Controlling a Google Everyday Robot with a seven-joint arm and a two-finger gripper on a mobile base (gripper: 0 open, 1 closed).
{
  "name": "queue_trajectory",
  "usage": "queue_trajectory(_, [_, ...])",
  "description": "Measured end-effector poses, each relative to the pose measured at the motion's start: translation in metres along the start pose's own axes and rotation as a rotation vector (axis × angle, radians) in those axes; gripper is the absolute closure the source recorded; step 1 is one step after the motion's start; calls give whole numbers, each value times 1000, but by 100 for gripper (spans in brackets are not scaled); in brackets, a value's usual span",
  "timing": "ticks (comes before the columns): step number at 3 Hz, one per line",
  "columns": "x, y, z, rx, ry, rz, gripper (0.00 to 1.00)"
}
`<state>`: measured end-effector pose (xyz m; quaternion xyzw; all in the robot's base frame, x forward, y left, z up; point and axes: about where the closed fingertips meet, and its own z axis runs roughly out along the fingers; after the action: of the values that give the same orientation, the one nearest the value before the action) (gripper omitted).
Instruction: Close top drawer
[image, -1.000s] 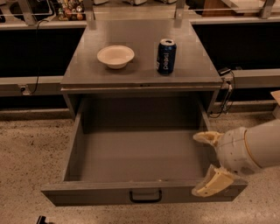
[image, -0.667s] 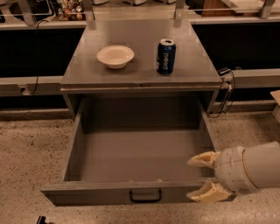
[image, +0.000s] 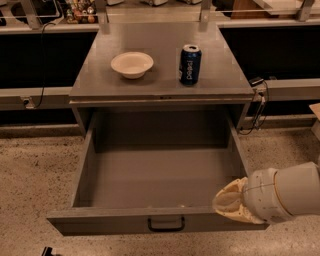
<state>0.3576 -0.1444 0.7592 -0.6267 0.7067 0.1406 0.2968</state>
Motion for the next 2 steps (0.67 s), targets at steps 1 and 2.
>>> queue_trajectory(1, [5, 14, 15, 37, -17, -34, 100])
queue_trajectory(2, [22, 25, 31, 84, 6, -150, 100])
